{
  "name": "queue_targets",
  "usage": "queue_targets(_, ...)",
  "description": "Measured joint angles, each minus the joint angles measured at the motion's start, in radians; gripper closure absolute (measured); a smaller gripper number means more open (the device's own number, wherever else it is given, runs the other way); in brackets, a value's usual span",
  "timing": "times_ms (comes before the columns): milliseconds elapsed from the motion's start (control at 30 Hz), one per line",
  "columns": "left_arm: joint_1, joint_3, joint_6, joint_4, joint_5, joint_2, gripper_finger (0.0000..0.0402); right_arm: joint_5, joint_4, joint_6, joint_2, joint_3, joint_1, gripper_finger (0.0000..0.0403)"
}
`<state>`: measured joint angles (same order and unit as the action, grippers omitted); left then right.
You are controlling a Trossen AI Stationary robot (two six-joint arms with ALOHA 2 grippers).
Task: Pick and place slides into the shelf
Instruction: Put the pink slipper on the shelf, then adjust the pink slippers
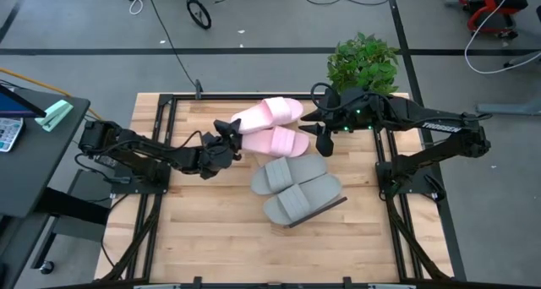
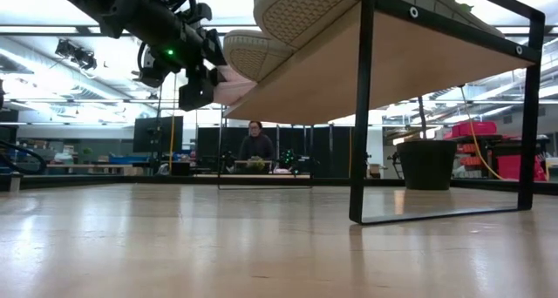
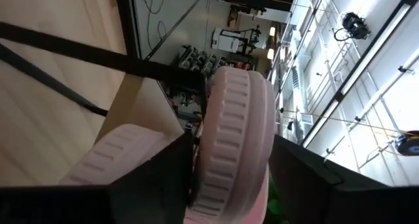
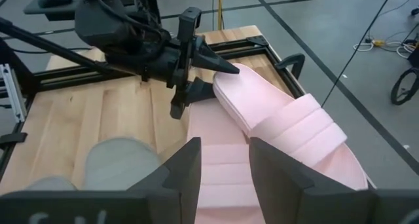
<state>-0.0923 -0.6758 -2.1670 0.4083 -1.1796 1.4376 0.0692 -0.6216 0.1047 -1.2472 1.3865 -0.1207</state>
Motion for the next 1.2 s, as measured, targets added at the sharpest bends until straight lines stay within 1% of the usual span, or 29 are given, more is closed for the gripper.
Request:
queue_targets(200, -0.046, 0.000, 0.029, 0.055, -0.016, 0.000, 0.0180, 0.000, 0.000, -0.002, 0.000, 0.000, 0.000, 0.0269)
queue_targets(400, -0.087, 0.000, 0.045, 0.050, -0.100, 0.000, 0.0169, 0.000, -0.002, -0.003, 0.000, 0.000, 0.000, 0.0269)
queue_targets(633, -0.118, 0.000, 0.080, 0.050, -0.110, -0.006, 0.0152, 0.000, -0.004, -0.009, 0.000, 0.000, 0.016, 0.0269)
queue_targets(933, -0.177, 0.000, 0.084, 0.053, -0.111, -0.007, 0.0127, 0.000, -0.007, -0.011, 0.000, 0.000, 0.041, 0.0269)
queue_targets(1033, -0.204, 0.000, 0.090, 0.051, -0.142, -0.010, 0.0123, 0.000, -0.008, -0.011, 0.000, 0.000, 0.041, 0.0269)
queue_targets(1133, -0.237, 0.000, 0.124, 0.053, -0.175, -0.028, 0.0122, 0.000, -0.011, -0.011, 0.000, 0.000, 0.041, 0.0269)
queue_targets(1200, -0.259, 0.000, 0.203, 0.044, -0.182, -0.042, 0.0122, 0.000, -0.014, -0.011, 0.000, 0.000, 0.041, 0.0269)
